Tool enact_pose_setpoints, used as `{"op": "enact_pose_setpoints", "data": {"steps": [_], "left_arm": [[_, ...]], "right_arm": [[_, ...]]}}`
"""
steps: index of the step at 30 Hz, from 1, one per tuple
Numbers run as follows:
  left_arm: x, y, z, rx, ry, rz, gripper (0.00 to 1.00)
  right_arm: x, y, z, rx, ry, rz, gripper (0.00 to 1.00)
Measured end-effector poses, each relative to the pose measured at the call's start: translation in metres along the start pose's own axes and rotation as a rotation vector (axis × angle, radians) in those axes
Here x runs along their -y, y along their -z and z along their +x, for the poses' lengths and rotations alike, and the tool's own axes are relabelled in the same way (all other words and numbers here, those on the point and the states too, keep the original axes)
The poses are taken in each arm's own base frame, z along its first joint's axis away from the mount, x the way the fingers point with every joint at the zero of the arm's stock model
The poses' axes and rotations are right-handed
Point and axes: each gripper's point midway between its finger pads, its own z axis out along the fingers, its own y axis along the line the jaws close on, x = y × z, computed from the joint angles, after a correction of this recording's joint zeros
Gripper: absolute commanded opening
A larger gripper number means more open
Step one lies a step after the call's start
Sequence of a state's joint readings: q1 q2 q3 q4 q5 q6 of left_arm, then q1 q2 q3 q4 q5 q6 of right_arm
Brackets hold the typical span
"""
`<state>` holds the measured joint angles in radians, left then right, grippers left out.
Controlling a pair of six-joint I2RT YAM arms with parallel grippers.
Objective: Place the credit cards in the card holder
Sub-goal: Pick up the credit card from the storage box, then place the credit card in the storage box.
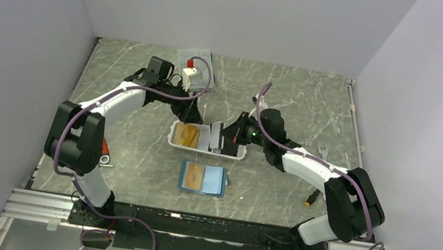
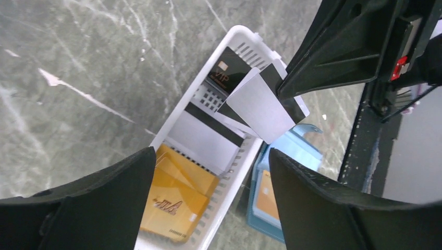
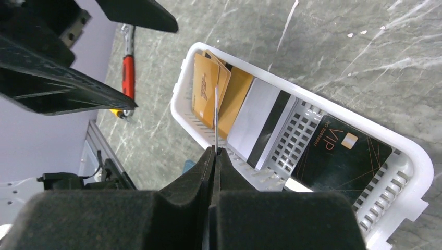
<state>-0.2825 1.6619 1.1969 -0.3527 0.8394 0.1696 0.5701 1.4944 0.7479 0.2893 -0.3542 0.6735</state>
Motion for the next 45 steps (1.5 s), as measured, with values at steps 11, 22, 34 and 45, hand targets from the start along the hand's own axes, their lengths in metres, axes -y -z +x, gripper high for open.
{"op": "enact_pose_setpoints", "data": {"steps": [11, 22, 34, 45], "left_arm": [[0.005, -0.016, 0.015, -0.008, 0.086, 0.107, 0.67], [0.032, -0.012, 0.005, 0.034, 0.092, 0.269, 0.41], [0.042, -0.007, 0.005, 0.032, 0.108, 0.354, 0.0], [0.033, -0.012, 0.007, 0.019, 0.143, 0.306, 0.0]], "right_arm": [[-0.024, 0.003, -0.012, 0.028, -0.022, -0.16, 0.0], [-0.036, 0.008, -0.017, 0.039, -0.037, -0.234, 0.0], [-0.029, 0.011, -0.012, 0.039, -0.07, -0.266, 0.0], [-0.024, 0.01, -0.01, 0.043, -0.087, -0.263, 0.0]]}}
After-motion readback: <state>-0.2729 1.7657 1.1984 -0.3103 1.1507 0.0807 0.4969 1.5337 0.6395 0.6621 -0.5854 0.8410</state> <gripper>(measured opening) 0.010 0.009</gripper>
